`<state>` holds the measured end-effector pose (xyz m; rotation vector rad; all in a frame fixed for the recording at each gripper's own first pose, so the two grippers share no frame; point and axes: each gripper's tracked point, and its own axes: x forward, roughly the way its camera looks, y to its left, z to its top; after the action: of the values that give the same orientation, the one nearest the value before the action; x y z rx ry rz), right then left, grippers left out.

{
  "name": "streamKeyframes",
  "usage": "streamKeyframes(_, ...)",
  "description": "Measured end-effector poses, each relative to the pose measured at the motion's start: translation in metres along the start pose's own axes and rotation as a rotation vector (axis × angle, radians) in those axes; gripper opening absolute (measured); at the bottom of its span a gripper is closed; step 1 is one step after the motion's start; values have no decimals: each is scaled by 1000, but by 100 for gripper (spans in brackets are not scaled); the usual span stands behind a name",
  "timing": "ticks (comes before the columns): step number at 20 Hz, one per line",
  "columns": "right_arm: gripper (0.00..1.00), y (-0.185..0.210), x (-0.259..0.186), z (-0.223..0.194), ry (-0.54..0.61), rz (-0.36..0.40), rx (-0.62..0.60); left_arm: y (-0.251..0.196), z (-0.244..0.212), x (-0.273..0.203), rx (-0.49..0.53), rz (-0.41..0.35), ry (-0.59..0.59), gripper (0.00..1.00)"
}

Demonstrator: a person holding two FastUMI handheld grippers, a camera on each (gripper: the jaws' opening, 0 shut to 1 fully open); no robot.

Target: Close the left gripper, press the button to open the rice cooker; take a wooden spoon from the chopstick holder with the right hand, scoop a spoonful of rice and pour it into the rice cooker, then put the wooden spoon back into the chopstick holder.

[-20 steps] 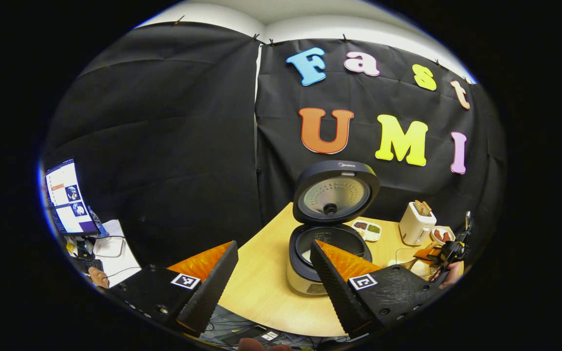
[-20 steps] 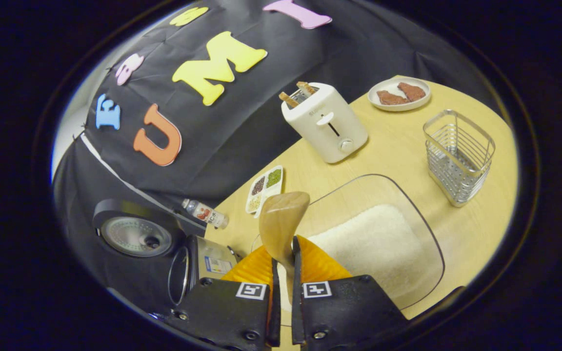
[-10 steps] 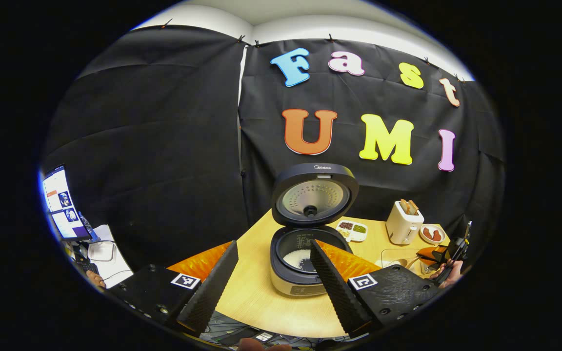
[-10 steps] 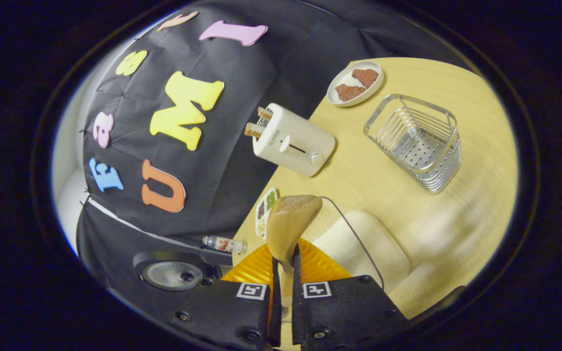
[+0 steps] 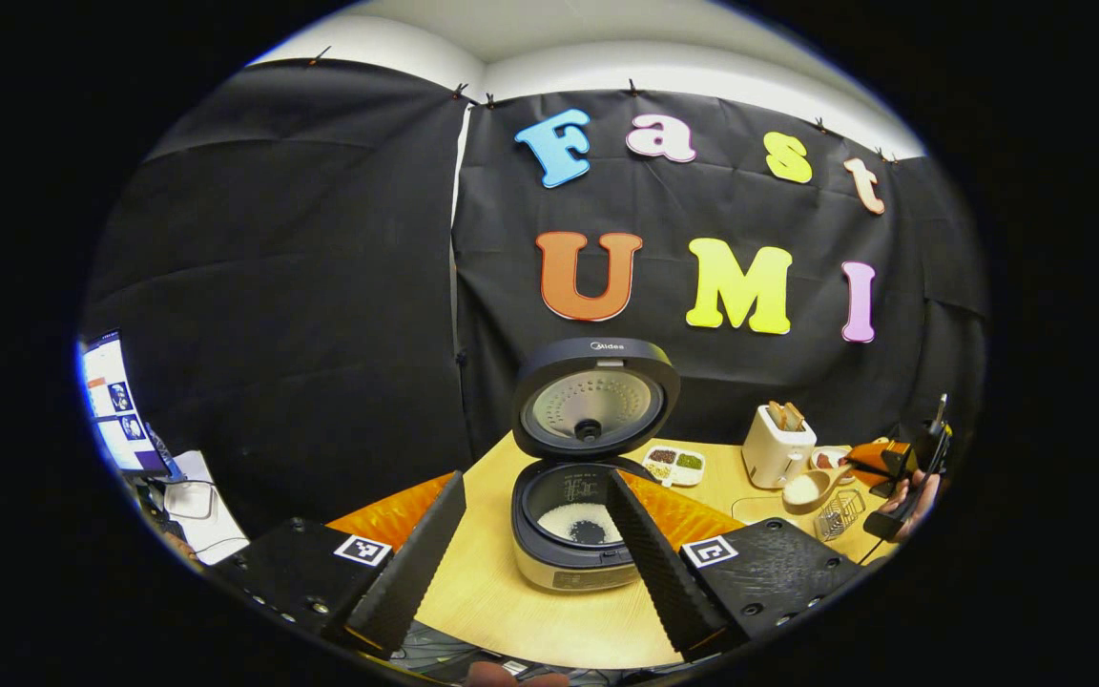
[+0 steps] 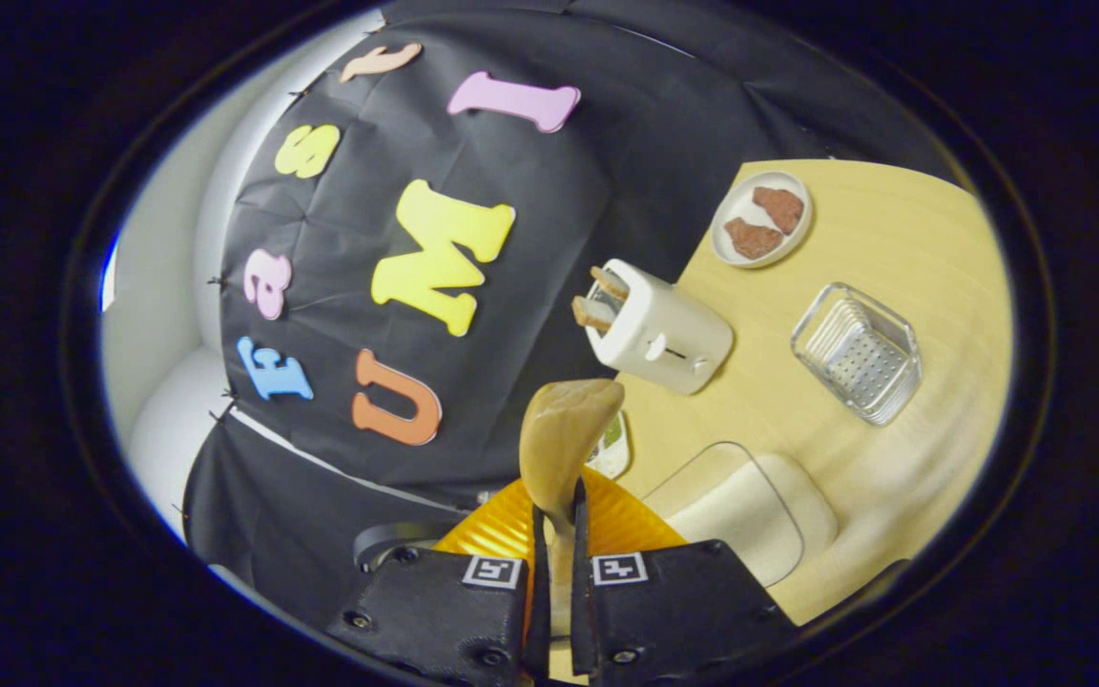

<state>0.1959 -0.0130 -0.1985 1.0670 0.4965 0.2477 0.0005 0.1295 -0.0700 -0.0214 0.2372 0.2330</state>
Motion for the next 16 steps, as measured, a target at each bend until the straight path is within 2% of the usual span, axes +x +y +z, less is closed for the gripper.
streamKeyframes(4,13,77,15,-34,78,127,-52,8,7,-7,-5,6,-48,95)
streamKeyframes(8,13,137,47,-86,168,209,-113,33,13,-17,-36,60,-83,95)
streamKeyframes(11,13,161,71,-125,229,233,-152,53,13,-26,-68,103,-102,95)
streamKeyframes(12,13,166,79,-135,243,233,-169,60,11,-30,-72,117,-103,100)
streamKeyframes(13,13,169,87,-145,253,226,-196,67,9,-32,-78,130,-101,95)
streamKeyframes(16,13,171,110,-171,270,205,-251,91,2,-41,-99,181,-97,95)
